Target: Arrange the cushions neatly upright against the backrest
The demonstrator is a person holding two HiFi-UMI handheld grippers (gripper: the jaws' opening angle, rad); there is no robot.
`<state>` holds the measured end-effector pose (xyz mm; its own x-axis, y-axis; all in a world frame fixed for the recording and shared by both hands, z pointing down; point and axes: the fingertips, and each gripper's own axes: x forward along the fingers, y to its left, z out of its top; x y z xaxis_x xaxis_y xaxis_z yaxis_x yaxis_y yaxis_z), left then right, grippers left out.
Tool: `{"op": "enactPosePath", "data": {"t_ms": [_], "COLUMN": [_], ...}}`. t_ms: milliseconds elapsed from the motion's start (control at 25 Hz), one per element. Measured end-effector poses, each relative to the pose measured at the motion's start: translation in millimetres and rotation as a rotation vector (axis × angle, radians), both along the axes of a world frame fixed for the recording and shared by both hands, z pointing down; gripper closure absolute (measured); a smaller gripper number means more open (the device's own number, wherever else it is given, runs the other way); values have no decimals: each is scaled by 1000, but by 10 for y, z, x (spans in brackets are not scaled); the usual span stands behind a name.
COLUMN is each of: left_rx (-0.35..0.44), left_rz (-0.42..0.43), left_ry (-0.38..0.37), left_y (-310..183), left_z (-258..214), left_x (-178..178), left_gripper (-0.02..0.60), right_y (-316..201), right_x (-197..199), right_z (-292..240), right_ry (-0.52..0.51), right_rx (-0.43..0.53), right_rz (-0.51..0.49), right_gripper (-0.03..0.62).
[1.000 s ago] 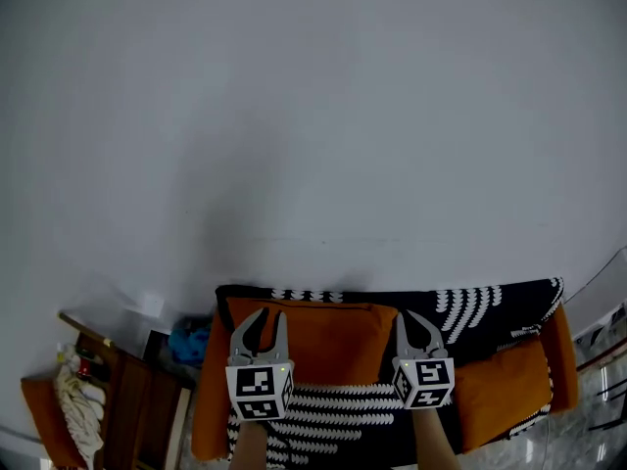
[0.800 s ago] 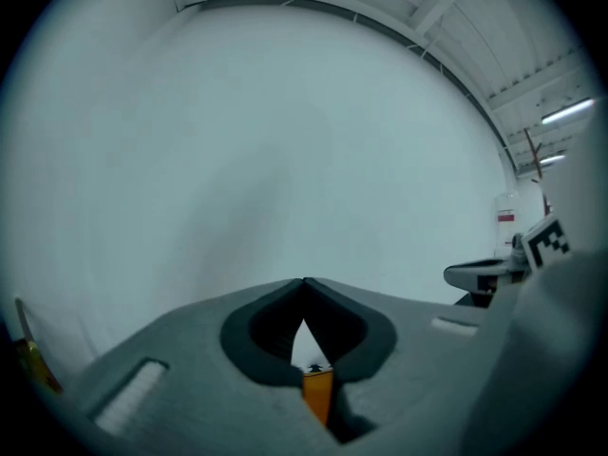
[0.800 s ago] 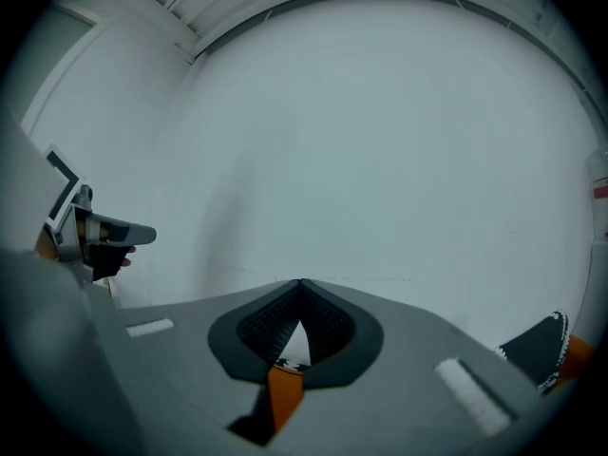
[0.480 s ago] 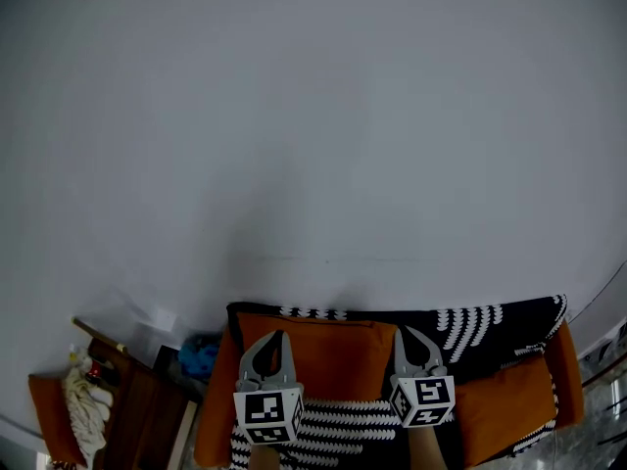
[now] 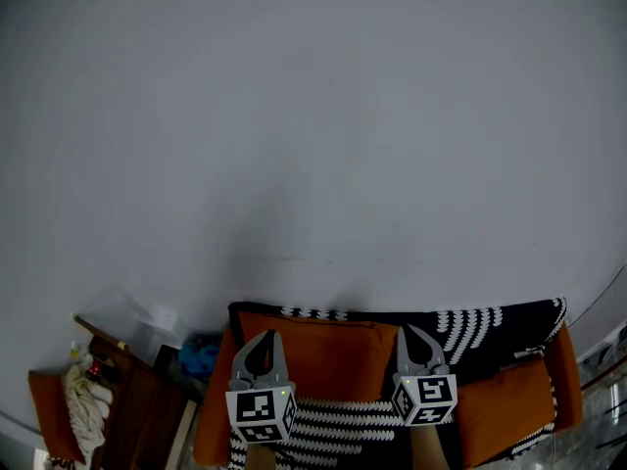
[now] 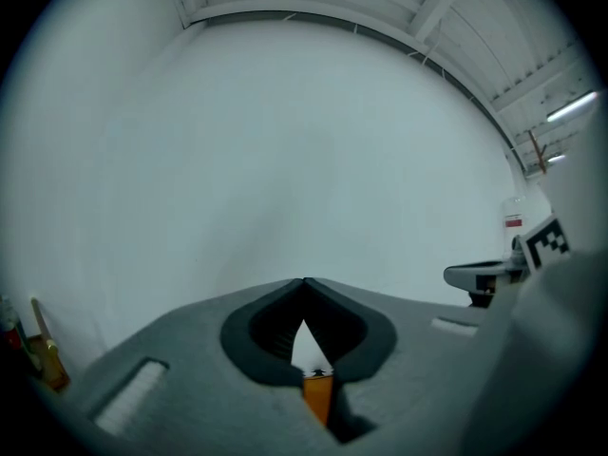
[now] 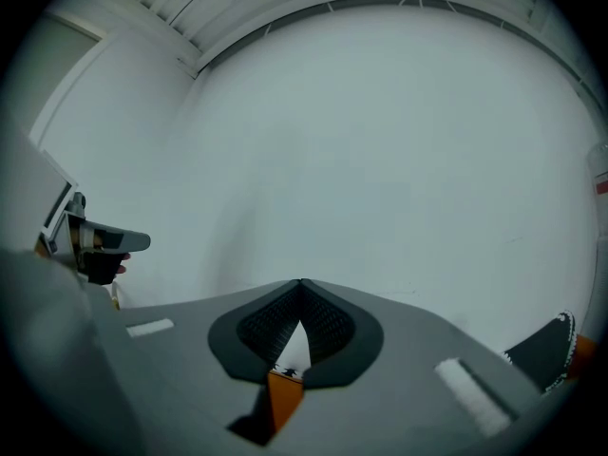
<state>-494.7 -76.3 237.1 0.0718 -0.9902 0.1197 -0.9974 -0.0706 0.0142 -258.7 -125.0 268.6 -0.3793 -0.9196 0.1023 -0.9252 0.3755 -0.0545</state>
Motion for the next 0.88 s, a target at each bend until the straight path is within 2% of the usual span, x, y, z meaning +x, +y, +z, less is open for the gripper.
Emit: {"op": "enactPosePath", "data": {"t_ms": [640,800,880], "left_rx": [-18,-32,-37], "left_rz": [-20,-4,16], "left_ry": [8,6,8], "left_y": [10,-44,-72], "left_z": [78,120,153], "left_x": [-71,8,81], "left_gripper": [578,578,578], "right_y": [53,67,104], "right_x": [-4,122,223], "right_z": [4,40,75], "right_ry": [2,8,16], "right_rx": [1,-13,-23], "right_rz": [16,55,84], "right_gripper": [585,583,561]}}
